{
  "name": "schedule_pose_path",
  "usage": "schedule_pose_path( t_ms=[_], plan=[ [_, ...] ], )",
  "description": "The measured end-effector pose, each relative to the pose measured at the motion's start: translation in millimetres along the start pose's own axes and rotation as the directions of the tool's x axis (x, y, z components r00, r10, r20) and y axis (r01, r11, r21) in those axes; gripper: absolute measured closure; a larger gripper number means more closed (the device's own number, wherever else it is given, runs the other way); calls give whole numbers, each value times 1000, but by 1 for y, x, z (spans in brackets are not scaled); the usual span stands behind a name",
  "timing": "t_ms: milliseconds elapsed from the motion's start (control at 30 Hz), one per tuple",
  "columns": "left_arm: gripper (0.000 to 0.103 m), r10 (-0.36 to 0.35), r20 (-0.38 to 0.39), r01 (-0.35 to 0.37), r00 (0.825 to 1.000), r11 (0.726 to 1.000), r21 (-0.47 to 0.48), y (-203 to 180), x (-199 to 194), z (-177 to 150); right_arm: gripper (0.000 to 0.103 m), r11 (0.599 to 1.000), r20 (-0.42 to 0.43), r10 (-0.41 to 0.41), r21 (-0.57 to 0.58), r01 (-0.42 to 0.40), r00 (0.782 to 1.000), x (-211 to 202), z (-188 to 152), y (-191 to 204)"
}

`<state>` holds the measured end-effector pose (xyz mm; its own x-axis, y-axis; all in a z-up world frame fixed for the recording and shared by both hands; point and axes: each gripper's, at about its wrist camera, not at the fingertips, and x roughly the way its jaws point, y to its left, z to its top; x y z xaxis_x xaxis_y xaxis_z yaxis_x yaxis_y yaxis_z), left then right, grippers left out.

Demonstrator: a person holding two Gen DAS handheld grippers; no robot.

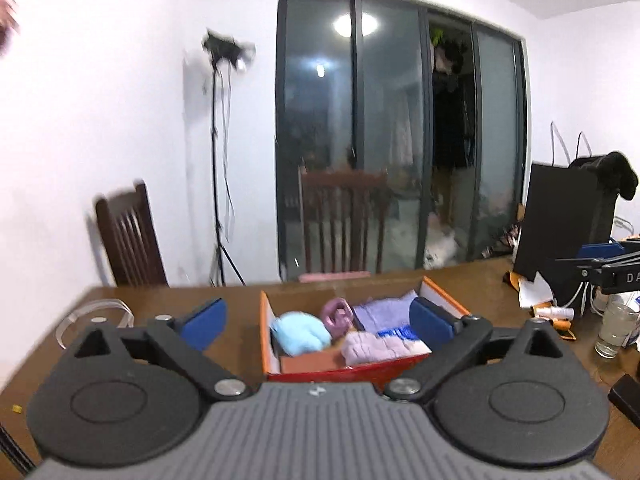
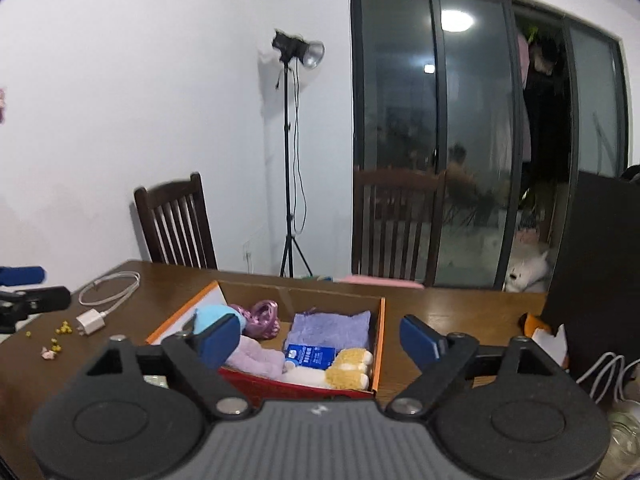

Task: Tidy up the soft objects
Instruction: 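Move both tools back over the remaining items on the table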

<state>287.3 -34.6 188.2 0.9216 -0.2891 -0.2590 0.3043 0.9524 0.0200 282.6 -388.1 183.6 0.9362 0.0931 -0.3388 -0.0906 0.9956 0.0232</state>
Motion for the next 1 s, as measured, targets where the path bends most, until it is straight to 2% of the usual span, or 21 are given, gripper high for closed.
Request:
schedule_pose_path(
  t_ms=[133, 233, 300, 433, 633, 733, 800, 867, 1000],
  plan=[
    [0, 11, 53, -11, 999, 1000, -10, -4, -45, -23, 13, 1000, 65, -3, -13, 4, 998, -41, -18, 15],
    [0, 12, 92, -13, 996, 1000, 2, -8, -78, -53, 9, 999, 107, 8, -46, -3, 994, -71, -46, 31],
    [0, 27, 86, -28, 996, 999, 18, -13, -95, -77, 6, 998, 132, 21, -63, -13, 991, -91, -68, 43],
    [0, 48, 73, -50, 996, 998, 22, -17, -129, -118, 6, 995, 133, 51, -93, -39, 990, -123, -113, 64],
    [0, 53, 72, -47, 996, 996, -78, -8, -183, -156, 5, 993, 98, 89, -80, -82, 991, -164, -170, 94],
    [0, 42, 41, -38, 998, 995, -90, 1, -187, -162, 5, 991, 79, 117, -69, -111, 990, -179, -188, 106],
    [0, 59, 35, -56, 998, 995, -78, 2, -183, -160, 5, 988, 61, 137, -74, -133, 989, -181, -194, 113],
    [0, 73, 30, -70, 997, 994, -85, 3, -179, -161, 5, 987, 55, 136, -99, -130, 989, -179, -195, 119],
    [0, 54, -10, -55, 998, 993, -104, 8, -167, -171, 5, 990, 44, 130, -61, -128, 990, -163, -194, 117]
  ],
)
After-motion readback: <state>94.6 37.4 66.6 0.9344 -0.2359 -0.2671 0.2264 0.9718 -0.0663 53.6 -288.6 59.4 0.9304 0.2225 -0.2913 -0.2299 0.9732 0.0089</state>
